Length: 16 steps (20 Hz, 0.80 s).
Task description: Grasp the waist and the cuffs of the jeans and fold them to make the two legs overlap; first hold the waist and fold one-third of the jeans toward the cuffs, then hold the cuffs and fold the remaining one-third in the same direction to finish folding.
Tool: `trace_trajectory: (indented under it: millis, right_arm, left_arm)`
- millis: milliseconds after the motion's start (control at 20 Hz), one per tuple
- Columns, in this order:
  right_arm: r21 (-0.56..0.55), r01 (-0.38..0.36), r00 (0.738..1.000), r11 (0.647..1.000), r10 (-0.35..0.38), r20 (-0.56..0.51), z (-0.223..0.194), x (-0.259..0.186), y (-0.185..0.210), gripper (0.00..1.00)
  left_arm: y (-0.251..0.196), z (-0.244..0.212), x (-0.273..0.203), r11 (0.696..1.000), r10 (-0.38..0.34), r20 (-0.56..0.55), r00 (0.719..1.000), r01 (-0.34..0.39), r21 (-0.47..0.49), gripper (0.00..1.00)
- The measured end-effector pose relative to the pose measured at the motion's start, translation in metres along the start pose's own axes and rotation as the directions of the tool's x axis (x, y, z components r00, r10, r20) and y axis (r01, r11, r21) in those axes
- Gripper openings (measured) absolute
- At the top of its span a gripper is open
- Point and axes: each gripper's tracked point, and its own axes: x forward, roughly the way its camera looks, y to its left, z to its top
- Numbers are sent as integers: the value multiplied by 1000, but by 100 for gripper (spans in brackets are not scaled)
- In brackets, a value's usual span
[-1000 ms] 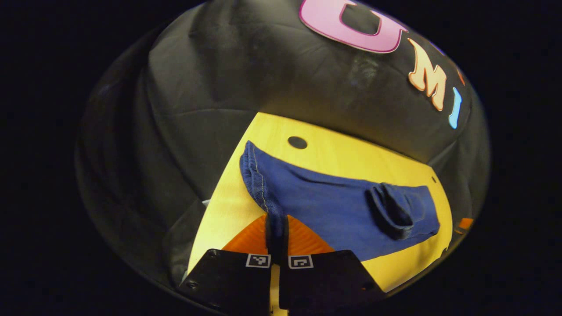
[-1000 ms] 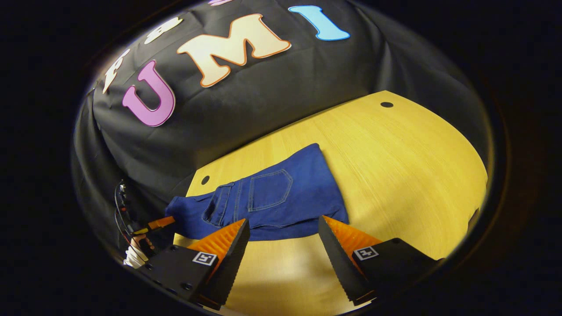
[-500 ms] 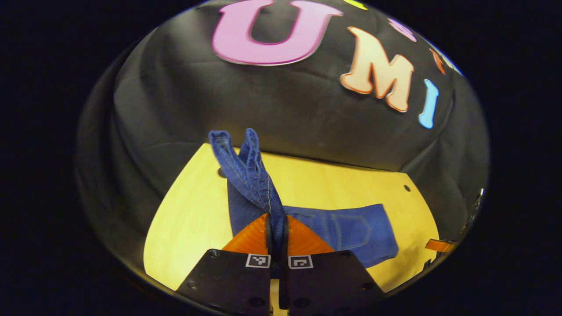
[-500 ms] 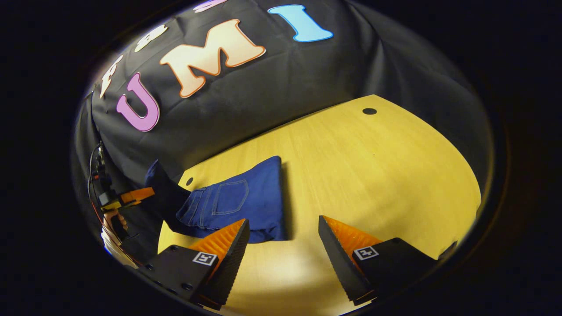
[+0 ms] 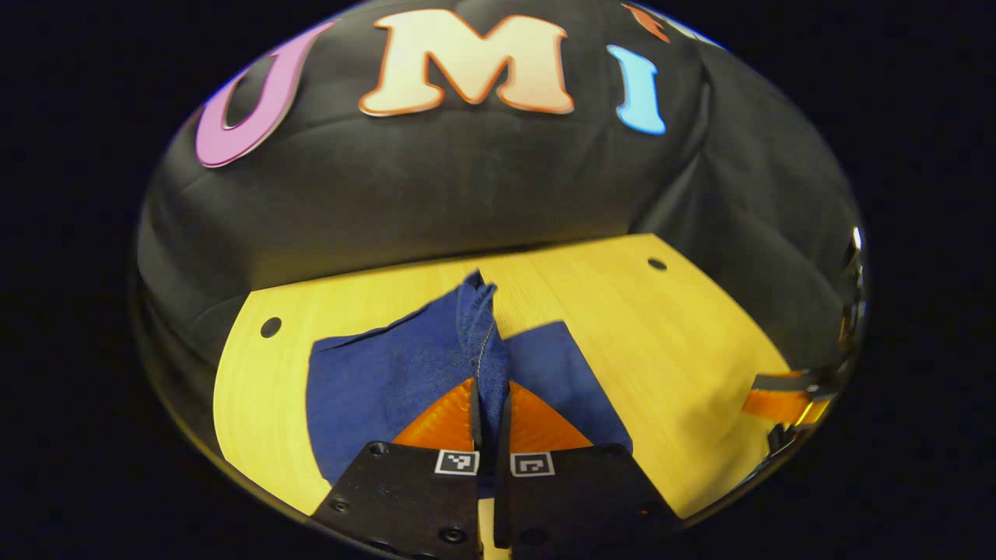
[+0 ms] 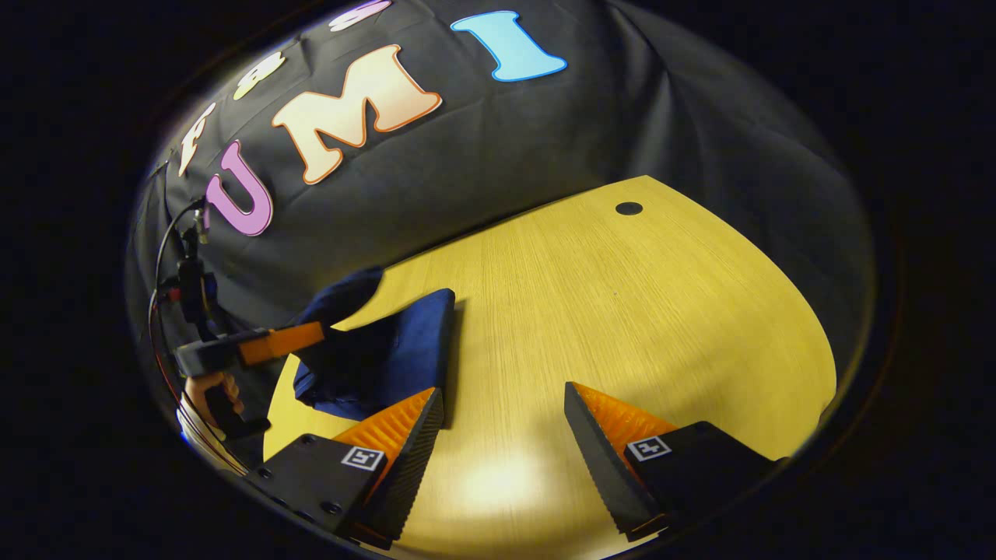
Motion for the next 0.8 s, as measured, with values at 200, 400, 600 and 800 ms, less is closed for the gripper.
trace_trajectory:
  millis: [200,400,600,800]
  right_arm:
    - [-13,0,1000,1000,-1,-10,-6,-5,-15,97]
    - [-46,-6,999,999,5,-33,-15,-10,-19,97]
    - [-73,-27,998,997,23,-54,-29,-15,-11,97]
    - [-83,-61,997,995,56,-57,-39,-24,3,97]
  left_arm:
    - [-17,-50,18,1000,-5,-77,997,4,-11,1]
    - [-19,-86,25,998,30,-143,989,-37,-44,3]
    - [-22,-84,26,997,53,-120,991,-59,-40,18]
    - [-30,-78,7,997,44,-105,994,-51,-65,58]
